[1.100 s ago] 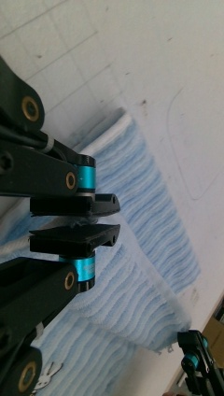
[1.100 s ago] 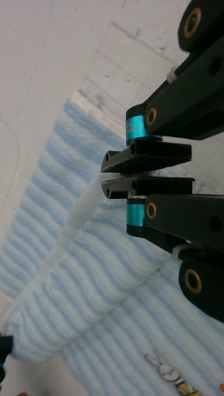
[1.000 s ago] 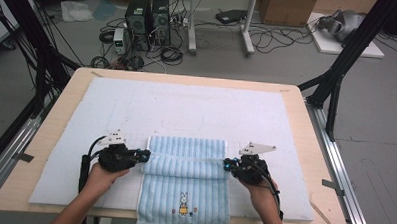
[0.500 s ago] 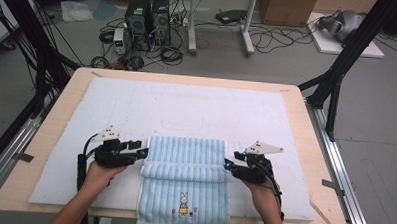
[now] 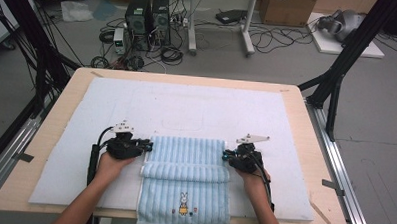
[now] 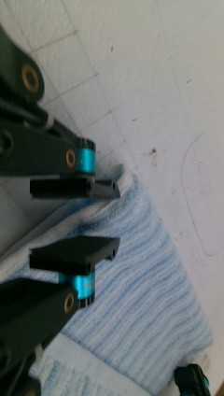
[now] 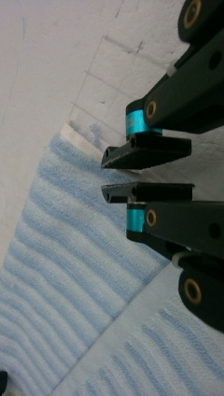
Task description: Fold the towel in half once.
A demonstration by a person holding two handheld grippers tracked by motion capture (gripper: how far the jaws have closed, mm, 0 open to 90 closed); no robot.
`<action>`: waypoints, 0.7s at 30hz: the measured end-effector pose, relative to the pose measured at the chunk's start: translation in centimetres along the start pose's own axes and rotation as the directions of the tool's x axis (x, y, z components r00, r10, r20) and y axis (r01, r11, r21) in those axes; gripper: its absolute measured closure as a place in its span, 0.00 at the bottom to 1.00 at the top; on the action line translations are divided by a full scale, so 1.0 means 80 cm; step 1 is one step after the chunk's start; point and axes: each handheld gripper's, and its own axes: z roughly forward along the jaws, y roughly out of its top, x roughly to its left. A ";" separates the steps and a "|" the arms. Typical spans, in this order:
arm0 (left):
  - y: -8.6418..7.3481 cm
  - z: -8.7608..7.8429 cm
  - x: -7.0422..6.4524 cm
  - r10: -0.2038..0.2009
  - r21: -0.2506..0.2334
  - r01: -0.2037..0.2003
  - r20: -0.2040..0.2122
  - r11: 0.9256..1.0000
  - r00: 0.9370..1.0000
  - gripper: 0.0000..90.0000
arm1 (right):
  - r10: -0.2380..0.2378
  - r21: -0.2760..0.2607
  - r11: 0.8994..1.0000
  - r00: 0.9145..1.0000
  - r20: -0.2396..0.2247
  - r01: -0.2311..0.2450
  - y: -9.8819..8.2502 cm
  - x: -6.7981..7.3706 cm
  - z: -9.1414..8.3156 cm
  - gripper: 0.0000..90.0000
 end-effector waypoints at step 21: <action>0.013 0.006 0.009 -0.065 -0.029 0.063 -0.088 0.998 0.994 0.60 | 0.033 -0.029 0.999 0.996 0.077 -0.031 0.012 -0.009 0.007 0.76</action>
